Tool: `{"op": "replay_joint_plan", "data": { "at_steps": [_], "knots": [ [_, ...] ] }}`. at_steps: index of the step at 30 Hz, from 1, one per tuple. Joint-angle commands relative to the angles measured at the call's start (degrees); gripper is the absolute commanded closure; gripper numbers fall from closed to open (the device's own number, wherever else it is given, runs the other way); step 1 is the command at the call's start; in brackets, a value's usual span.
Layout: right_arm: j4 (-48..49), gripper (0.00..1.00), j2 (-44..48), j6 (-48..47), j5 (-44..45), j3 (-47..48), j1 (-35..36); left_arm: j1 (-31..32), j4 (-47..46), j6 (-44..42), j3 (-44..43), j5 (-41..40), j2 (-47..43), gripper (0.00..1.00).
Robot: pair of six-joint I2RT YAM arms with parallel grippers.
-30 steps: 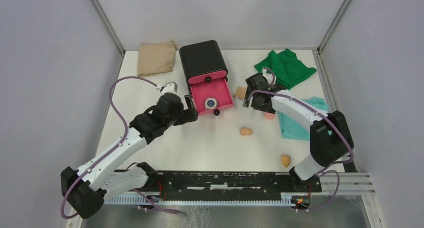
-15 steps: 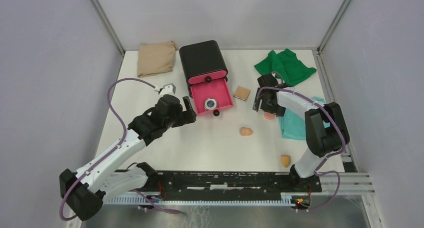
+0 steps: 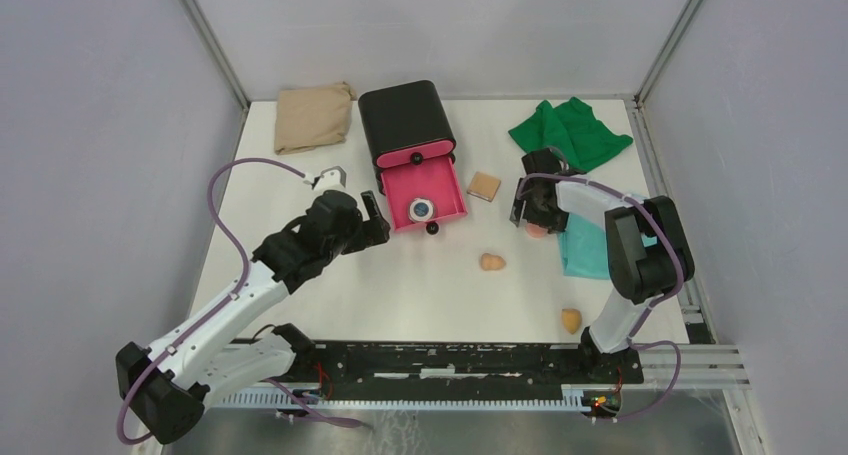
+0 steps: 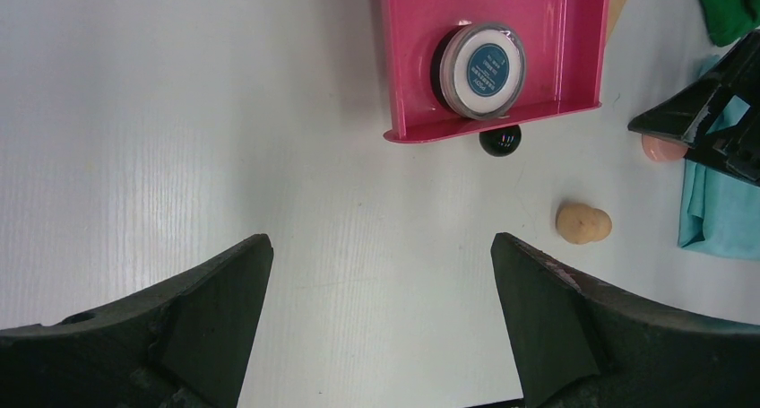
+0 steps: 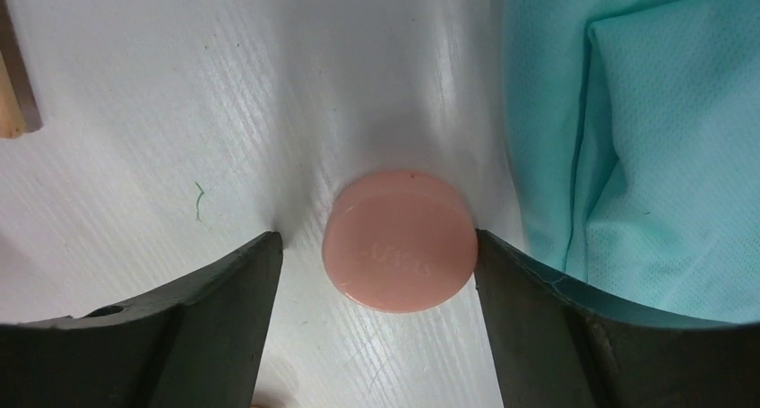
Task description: Organize the makeup
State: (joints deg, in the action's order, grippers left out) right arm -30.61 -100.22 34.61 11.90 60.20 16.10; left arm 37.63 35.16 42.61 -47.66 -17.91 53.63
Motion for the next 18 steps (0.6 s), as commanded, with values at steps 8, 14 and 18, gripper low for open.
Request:
{"op": "replay_joint_plan", "data": {
  "at_steps": [8,14,18],
  "knots": [
    [3.9,0.44,2.6,-1.0,-2.1,-2.2,-1.2,-0.1,-1.7,1.9,-0.3,-1.5,-0.4,0.01],
    [2.2,0.50,9.9,-0.5,-5.1,-2.9,-1.1,-0.2,-1.7,1.9,-0.3,-2.0,-0.8,0.01],
    [1.1,0.48,15.7,-0.5,-8.4,-2.2,-0.1,-0.2,-1.2,1.9,-0.4,-3.0,-1.9,0.01]
  ]
}}
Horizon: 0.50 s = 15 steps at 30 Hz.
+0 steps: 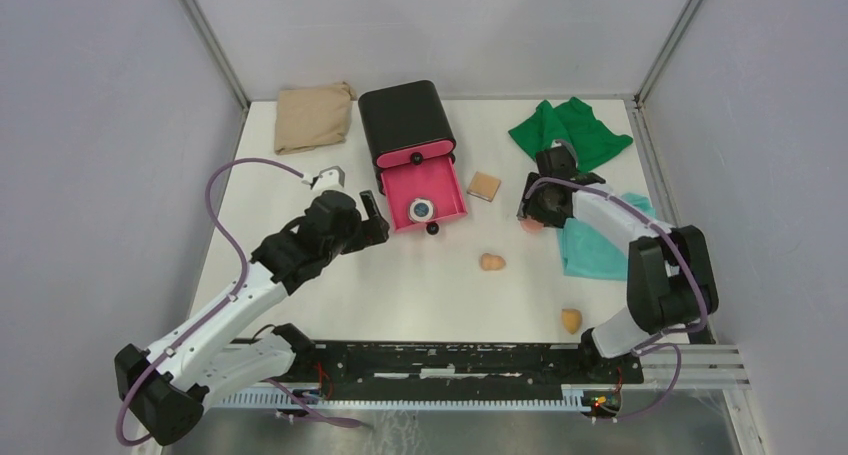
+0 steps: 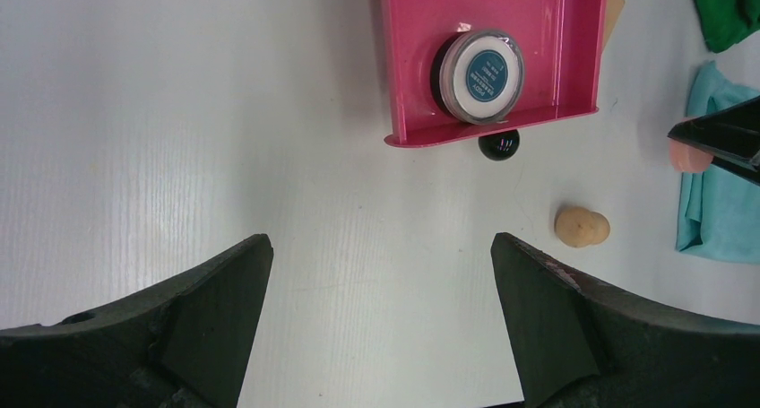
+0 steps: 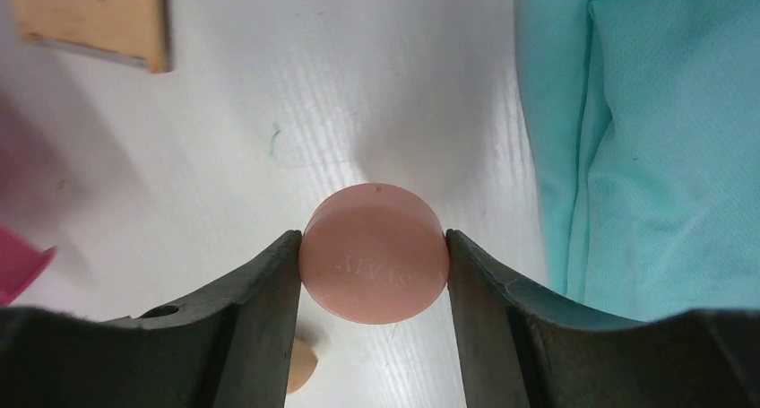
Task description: Organize the makeup
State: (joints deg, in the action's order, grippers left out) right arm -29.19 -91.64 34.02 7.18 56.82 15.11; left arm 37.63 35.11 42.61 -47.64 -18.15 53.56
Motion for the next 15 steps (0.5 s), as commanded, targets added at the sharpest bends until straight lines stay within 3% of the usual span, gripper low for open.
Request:
{"op": "replay_joint_plan", "data": {
  "at_steps": [1,7,15],
  "knots": [
    [-0.8,0.47,8.4,0.3,-3.7,1.8,1.8,-0.1,-0.8,1.9,-0.3,-3.2,-2.1,0.01],
    [-2.0,0.46,10.0,2.5,-2.0,9.2,12.0,-0.3,0.6,3.4,1.2,-4.9,-3.2,0.01],
    [-0.2,0.45,-2.7,2.8,0.1,21.9,21.4,-1.2,2.0,3.6,2.0,-3.7,-4.1,0.01]
  ]
}}
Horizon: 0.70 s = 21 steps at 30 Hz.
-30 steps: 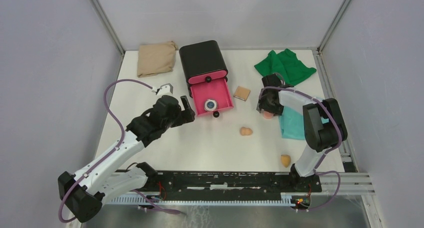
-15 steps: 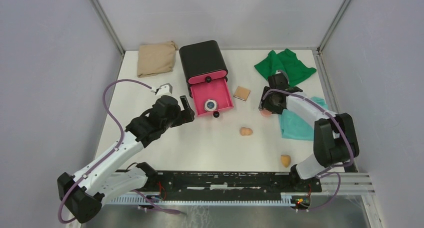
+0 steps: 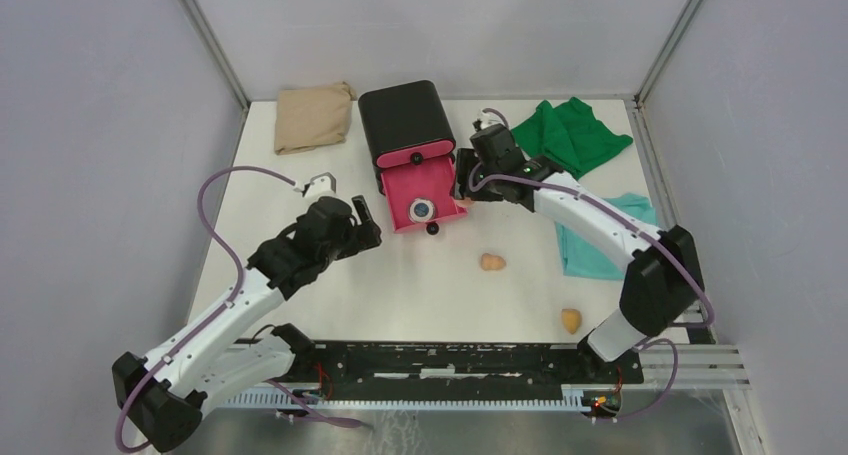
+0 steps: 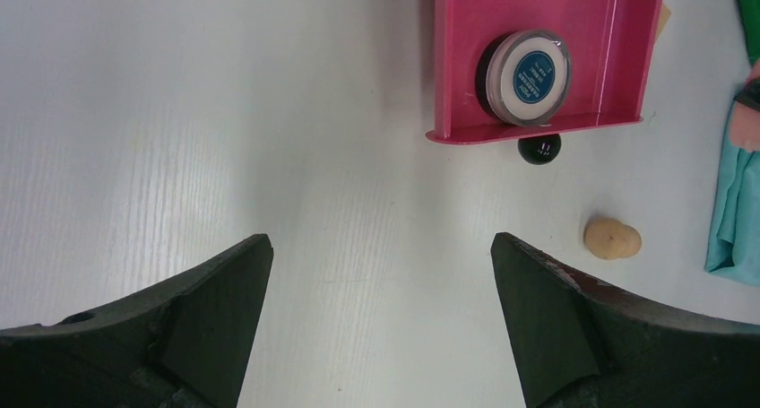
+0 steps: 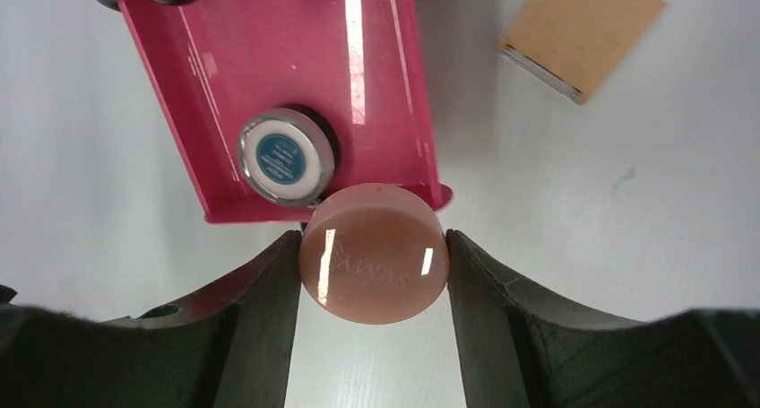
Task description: Organize the makeup
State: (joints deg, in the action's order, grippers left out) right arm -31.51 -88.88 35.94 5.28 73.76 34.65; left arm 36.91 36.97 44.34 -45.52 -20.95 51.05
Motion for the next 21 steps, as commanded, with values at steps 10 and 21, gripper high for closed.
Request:
{"op": "replay_joint_plan", "data": {
  "at_steps": [10,21],
  "knots": [
    [3.9,0.33,-15.8,0.8,3.4,13.5,2.8,-0.6,2.4,2.5,-0.8,-1.5,-4.8,0.01],
    [4.2,0.16,-13.2,-1.3,3.6,12.7,3.4,-0.6,2.8,2.9,-1.3,-1.2,-4.8,0.01]
  ]
}}
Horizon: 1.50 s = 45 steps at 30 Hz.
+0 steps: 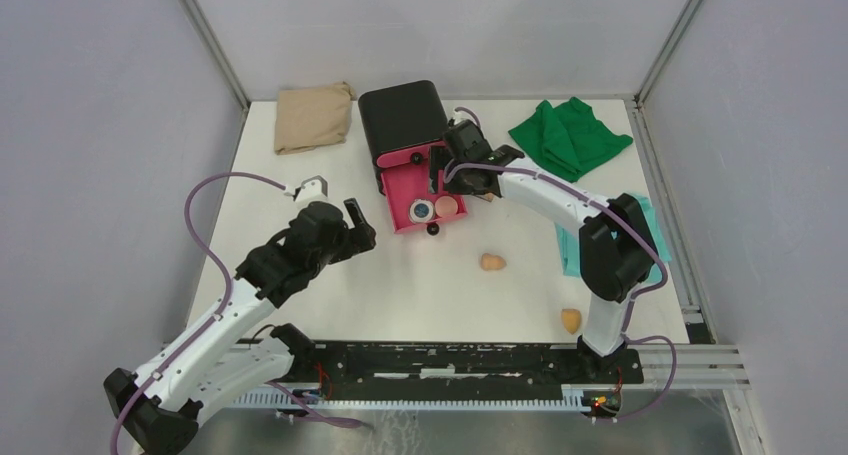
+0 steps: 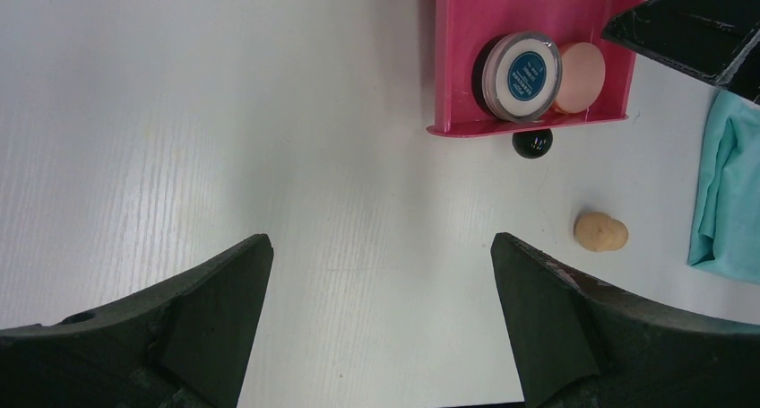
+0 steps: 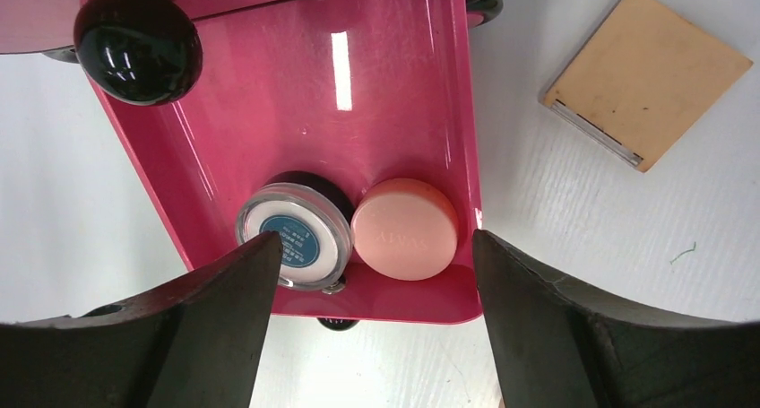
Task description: Organize the makeup
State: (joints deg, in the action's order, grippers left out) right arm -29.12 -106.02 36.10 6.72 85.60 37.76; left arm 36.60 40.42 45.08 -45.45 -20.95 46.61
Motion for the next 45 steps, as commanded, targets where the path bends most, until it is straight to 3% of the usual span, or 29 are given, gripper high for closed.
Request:
{"op": "replay_joint_plan", "data": {
  "at_steps": [1,4,9,17,28,34,40,45],
  "knots": [
    [1.1,0.17,5.2,-1.9,4.5,0.2,0.2,-0.3,-0.5,2.0,-1.5,-1.2,-0.4,0.01],
    [0.8,0.19,9.4,-2.5,10.7,-3.8,-1.8,-0.4,0.0,2.1,-1.5,-1.6,-0.9,0.01],
    [0.6,0.17,10.8,1.3,9.7,-9.1,-10.0,-0.3,-0.4,2.0,-0.7,-1.7,-0.9,0.01],
    [-12.4,0.08,-6.1,0.0,11.2,7.5,-11.1,-0.3,-1.4,1.8,-0.8,-1.0,0.2,0.01],
    [-17.0,0.02,-18.8,4.1,11.2,19.6,-11.6,-0.3,-0.3,1.9,-0.9,-1.3,-0.7,0.01],
    [-18.3,0.01,-22.5,6.2,10.6,21.4,-12.5,-0.3,-0.4,1.7,-0.9,-1.5,-0.6,0.01],
    [-17.7,0.02,-24.0,7.3,9.8,21.3,-13.3,-0.3,-0.3,1.6,-1.4,-1.5,-0.6,0.01],
    [-15.6,0.14,-23.8,8.1,8.4,19.1,-13.9,-0.3,0.1,1.6,-1.5,-1.6,-1.2,0.01]
  ]
}}
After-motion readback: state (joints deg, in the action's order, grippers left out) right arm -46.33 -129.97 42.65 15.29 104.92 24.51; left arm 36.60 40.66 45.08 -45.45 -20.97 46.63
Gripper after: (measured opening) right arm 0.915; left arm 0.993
